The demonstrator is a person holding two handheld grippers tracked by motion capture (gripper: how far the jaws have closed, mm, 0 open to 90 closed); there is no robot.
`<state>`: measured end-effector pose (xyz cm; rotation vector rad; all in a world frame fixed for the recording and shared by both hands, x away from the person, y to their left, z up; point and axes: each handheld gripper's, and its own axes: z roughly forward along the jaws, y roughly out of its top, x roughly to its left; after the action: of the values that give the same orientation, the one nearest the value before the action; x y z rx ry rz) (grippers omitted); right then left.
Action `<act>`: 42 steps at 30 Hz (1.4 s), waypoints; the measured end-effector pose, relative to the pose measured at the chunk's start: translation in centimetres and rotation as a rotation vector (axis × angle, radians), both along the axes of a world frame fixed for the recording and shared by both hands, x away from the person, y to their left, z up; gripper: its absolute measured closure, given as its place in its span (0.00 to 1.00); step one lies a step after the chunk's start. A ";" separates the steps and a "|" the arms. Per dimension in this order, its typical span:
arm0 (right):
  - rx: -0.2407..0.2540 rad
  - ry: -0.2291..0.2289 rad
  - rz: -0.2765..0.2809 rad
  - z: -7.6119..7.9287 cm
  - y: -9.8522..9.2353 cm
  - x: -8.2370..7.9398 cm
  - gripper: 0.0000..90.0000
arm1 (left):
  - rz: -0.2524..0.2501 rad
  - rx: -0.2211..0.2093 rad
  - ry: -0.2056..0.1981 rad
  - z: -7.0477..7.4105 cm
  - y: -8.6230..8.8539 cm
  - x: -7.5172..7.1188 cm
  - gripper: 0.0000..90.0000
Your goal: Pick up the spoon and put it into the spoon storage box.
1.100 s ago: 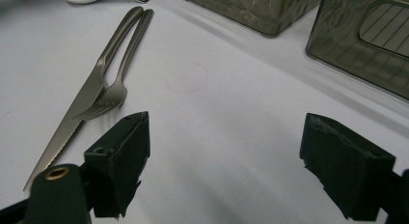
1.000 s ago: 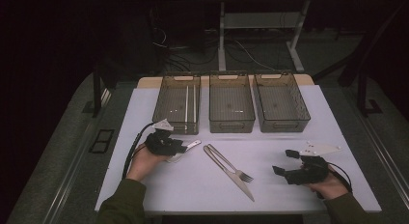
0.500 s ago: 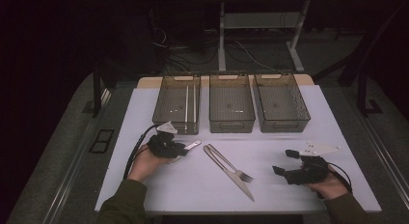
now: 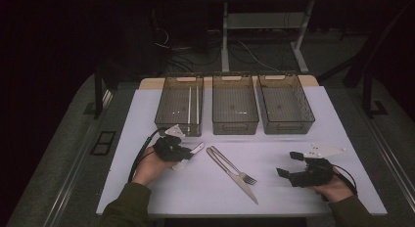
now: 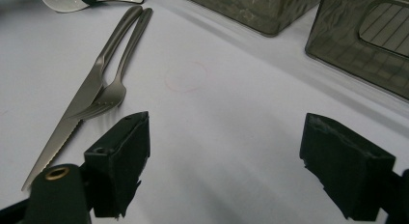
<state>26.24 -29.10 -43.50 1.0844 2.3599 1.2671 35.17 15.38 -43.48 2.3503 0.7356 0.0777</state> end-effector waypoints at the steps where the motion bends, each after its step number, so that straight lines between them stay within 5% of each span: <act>1: 0.000 0.000 0.000 0.0 0.0 0.0 0.20 | -0.003 0.000 0.003 0.0 0.0 0.0 0.84; 3: -0.001 0.000 -0.001 0.0 0.0 0.0 0.20 | -0.026 -0.053 0.036 0.2 0.0 0.0 0.92; 6: 0.000 0.001 -0.001 0.0 0.0 0.0 0.20 | -0.030 -0.024 0.009 0.4 -0.5 -0.3 0.93; 19: 0.002 -0.005 0.001 0.1 -0.1 0.0 0.20 | -0.011 -0.043 0.049 0.6 -0.2 -0.3 0.94; 42: 0.004 0.000 -0.002 0.1 -0.1 0.0 0.20 | -0.061 -0.143 -0.014 4.1 -1.3 -0.4 0.94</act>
<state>26.23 -29.18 -43.39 1.0877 2.3567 1.2721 34.78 14.09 -39.36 2.2313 0.6411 0.0142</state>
